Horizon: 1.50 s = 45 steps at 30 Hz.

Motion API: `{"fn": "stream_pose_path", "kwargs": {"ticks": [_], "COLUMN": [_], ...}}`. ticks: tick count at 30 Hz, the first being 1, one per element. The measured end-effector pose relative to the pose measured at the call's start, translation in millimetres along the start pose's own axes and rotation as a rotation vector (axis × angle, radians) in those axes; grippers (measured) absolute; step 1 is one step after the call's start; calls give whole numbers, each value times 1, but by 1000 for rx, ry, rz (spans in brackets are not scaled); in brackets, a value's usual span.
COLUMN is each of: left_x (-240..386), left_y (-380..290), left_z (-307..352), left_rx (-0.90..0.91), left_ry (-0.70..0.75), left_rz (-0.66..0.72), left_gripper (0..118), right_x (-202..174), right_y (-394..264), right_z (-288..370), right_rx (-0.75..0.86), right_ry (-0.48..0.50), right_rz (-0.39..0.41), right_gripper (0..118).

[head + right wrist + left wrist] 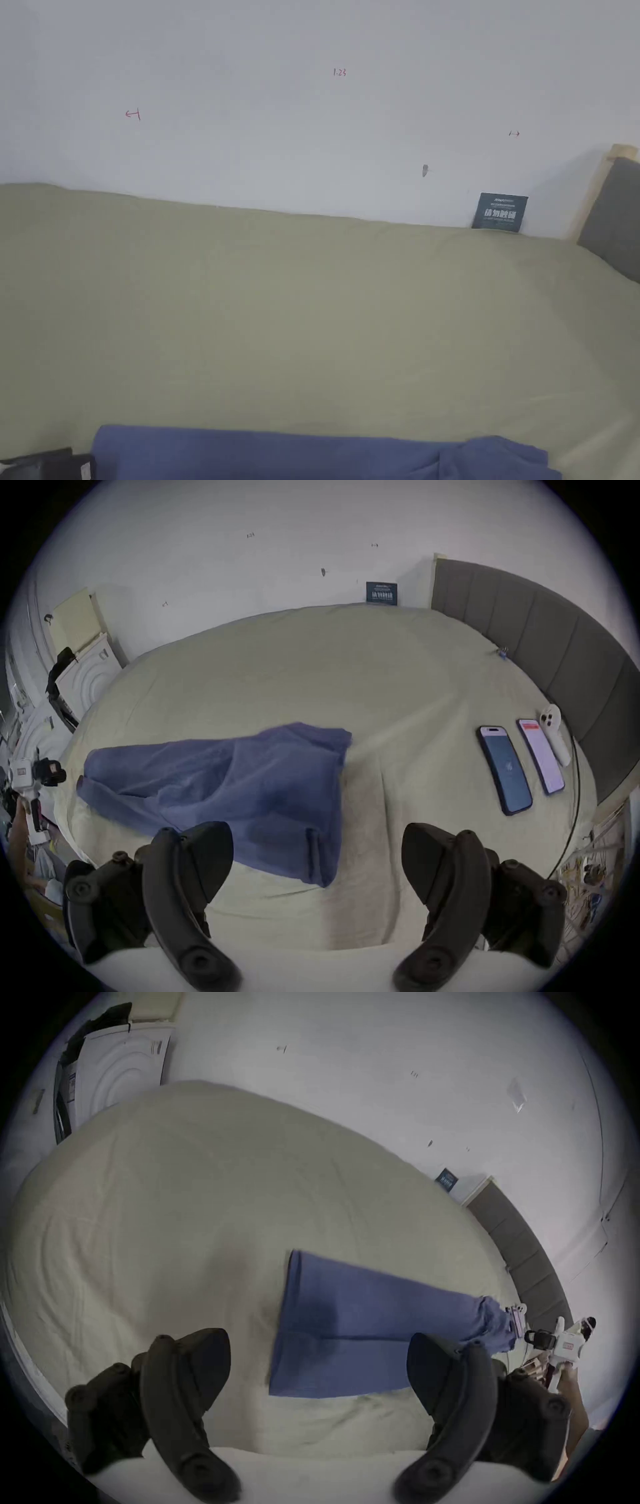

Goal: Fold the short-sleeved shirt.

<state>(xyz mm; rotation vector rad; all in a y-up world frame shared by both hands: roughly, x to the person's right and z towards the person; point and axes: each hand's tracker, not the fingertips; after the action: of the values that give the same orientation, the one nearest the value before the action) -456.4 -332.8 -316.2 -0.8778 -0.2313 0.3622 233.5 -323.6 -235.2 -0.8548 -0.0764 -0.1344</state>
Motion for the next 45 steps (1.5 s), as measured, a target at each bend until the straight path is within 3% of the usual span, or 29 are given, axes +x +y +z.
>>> {"fn": "stream_pose_path", "kwargs": {"ticks": [3, 4, 5, 6, 7, 10, 16, 22, 28, 33, 34, 35, 37, 38, 40, 45], "left_x": [10, 14, 17, 19, 22, 20, -9, -49, -87, -74, -70, -72, -74, -73, -65, -35], "left_y": [6, 6, 5, 5, 3, -3, 11, 38, 40, 34, 33, 31, 29, 29, 25, 13], "left_z": [0, -1, -3, -6, -10, -16, -14, -29, -68, -75, -74, -74, -75, -73, -76, -82], "left_rx": [12, 10, 9, 5, -9, -32, -48, -170, -262, -319, -321, -308, -314, -283, -282, -268], "left_ry": [3, 5, 13, 23, 35, 34, -24, -231, -399, -356, -360, -353, -466, -583, -572, -606], "left_rz": [-14, -24, -35, -56, -77, -82, -29, 63, 252, 216, 213, 200, 261, 297, 309, 273], "left_gripper": [106, 98, 80, 51, 8, 0, 0, 0, 0, 0, 4, 19, 87, 99, 108, 105], "right_x": [-15, -19, -23, -28, -32, -39, -53, -61, -75, -84, -86, -89, -95, -99, -106, -126], "right_y": [12, 13, 15, 16, 15, 12, 8, 10, 15, 18, 20, 22, 25, 26, 28, 27], "right_z": [2, 0, -1, -3, -6, -11, -7, -9, -12, -8, -8, -8, -11, -12, -14, -16], "right_rx": [-21, -40, -48, -52, -53, -46, -46, -41, -49, -46, -49, -53, -61, -63, -64, -64], "right_ry": [13, 27, 36, 41, 38, 5, 42, 55, 72, 98, 108, 111, 110, 113, 122, 159], "right_rz": [-42, -67, -77, -72, -56, -25, -1, 14, 38, 57, 60, 69, 85, 97, 109, 120], "right_gripper": [101, 93, 76, 48, 8, 7, 7, 7, 7, 7, 7, 7, 7, 7, 7, 7]}}
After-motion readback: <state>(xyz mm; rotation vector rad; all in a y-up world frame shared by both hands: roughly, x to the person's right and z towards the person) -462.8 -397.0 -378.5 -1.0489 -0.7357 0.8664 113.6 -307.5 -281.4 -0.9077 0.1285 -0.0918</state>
